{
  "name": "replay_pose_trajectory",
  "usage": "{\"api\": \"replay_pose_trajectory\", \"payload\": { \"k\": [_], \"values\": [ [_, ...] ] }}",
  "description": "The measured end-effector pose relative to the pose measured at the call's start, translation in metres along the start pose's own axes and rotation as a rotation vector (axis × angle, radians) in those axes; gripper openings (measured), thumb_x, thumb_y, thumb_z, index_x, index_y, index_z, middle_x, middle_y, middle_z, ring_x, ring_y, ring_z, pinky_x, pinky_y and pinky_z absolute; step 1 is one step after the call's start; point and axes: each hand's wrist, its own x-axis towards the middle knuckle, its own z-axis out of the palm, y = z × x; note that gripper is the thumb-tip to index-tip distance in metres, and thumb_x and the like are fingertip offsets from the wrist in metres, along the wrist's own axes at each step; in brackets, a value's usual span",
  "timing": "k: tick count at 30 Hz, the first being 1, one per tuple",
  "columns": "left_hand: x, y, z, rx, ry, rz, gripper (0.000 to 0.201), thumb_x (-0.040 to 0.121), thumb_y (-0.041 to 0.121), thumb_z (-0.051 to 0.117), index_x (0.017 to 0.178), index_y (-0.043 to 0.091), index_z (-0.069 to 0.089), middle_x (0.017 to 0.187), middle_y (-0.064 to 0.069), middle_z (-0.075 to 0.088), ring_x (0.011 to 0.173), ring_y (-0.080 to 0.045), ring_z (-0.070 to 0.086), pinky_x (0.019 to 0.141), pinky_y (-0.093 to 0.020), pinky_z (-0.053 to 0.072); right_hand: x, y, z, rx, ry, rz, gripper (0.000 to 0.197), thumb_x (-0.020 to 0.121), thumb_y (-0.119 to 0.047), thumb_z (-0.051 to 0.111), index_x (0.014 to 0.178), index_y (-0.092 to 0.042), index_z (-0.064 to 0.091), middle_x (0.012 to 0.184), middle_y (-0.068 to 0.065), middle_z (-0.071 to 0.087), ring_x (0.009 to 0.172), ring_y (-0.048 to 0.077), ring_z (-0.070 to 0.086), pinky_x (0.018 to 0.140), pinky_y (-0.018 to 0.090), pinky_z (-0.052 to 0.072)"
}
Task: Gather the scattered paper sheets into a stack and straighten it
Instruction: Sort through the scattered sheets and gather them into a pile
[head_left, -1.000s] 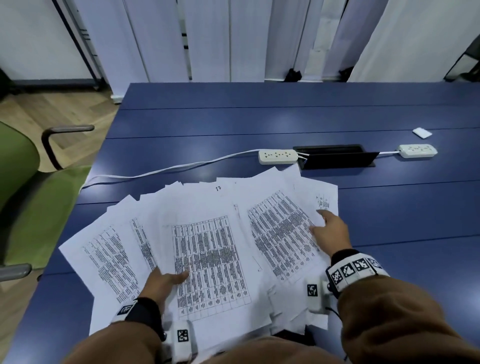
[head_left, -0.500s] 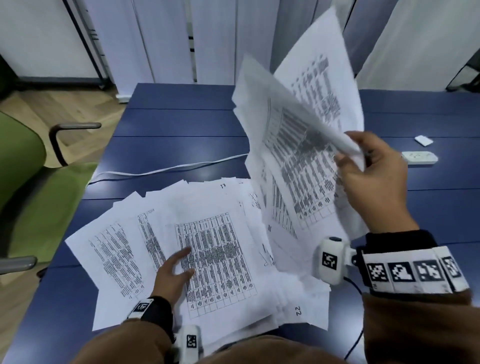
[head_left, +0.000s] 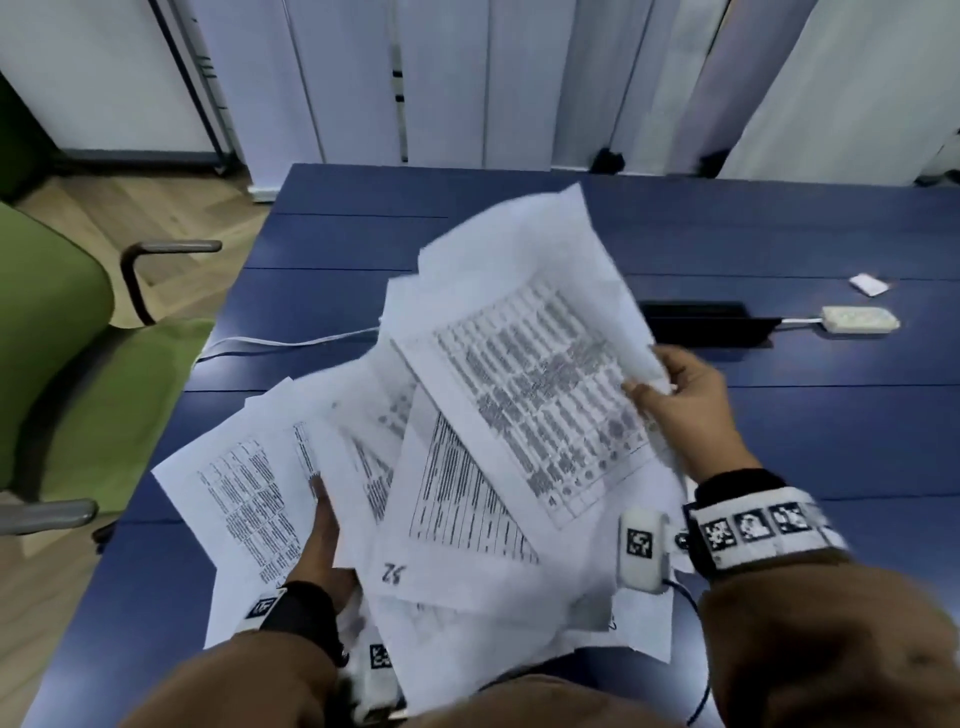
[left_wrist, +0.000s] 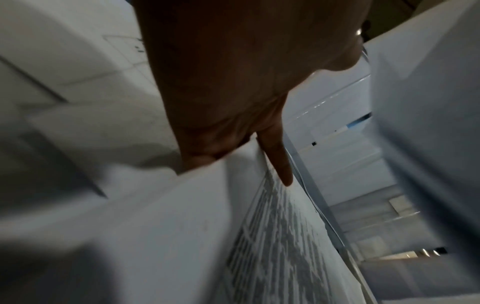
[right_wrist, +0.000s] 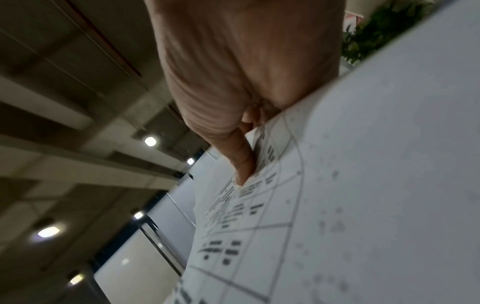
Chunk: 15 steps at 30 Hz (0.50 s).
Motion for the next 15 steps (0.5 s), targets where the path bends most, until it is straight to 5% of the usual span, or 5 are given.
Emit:
{"api": "replay_pose_trajectory", "payload": {
  "k": [3,5,8,12,15],
  "values": [
    [0.001,0.003,-0.007,0.005,0.011,-0.051,0.085,0.068,0.081,0.06,0.141,0.039,0.045,0.15,0.005,0.043,0.134,-0.031,0.045,0.111,-0.061,0.027,-0.004,0.052,0.022,-0.085,-0.109,0.142,0.027,0.081,0.005,0.069,0.102,-0.01,0.061,0.089,0.006,0.066,0.071,0.015,0.06,0.06,0.02,0.05],
    [-0.002,0.005,-0.002,0.082,-0.019,-0.104,0.075,0.078,0.076,0.055,0.143,0.039,0.043,0.154,0.009,0.03,0.14,-0.026,0.037,0.115,-0.056,0.023,-0.007,0.079,0.034,-0.148,-0.192,0.221,0.023,0.081,0.002,0.069,0.099,-0.01,0.061,0.09,0.011,0.066,0.073,0.022,0.058,0.061,0.026,0.048],
    [0.0,0.001,-0.001,0.242,-0.019,-0.135,0.078,0.072,0.08,0.058,0.139,0.041,0.047,0.149,0.013,0.038,0.14,-0.027,0.035,0.115,-0.054,0.021,-0.012,0.112,0.045,-0.36,-0.273,0.287,0.025,0.089,-0.013,0.064,0.113,-0.01,0.06,0.104,0.01,0.066,0.085,0.023,0.059,0.074,0.029,0.046],
    [0.009,-0.004,0.0,0.453,0.188,-0.022,0.065,0.092,0.045,0.058,0.133,-0.004,0.05,0.13,-0.026,0.058,0.116,-0.045,0.055,0.098,-0.051,0.041,-0.017,0.134,0.042,-0.675,-0.061,0.419,0.034,0.092,-0.025,0.058,0.117,-0.003,0.063,0.13,0.019,0.052,0.112,0.033,0.055,0.099,0.036,0.043],
    [0.006,-0.009,0.007,0.441,0.217,0.033,0.044,0.099,0.032,0.052,0.116,-0.009,0.056,0.119,-0.027,0.063,0.11,-0.045,0.058,0.091,-0.044,0.047,-0.027,0.134,0.04,-0.759,-0.032,0.495,0.034,0.096,-0.017,0.05,0.123,0.002,0.058,0.132,0.023,0.05,0.12,0.037,0.048,0.101,0.039,0.04]
  ]
}}
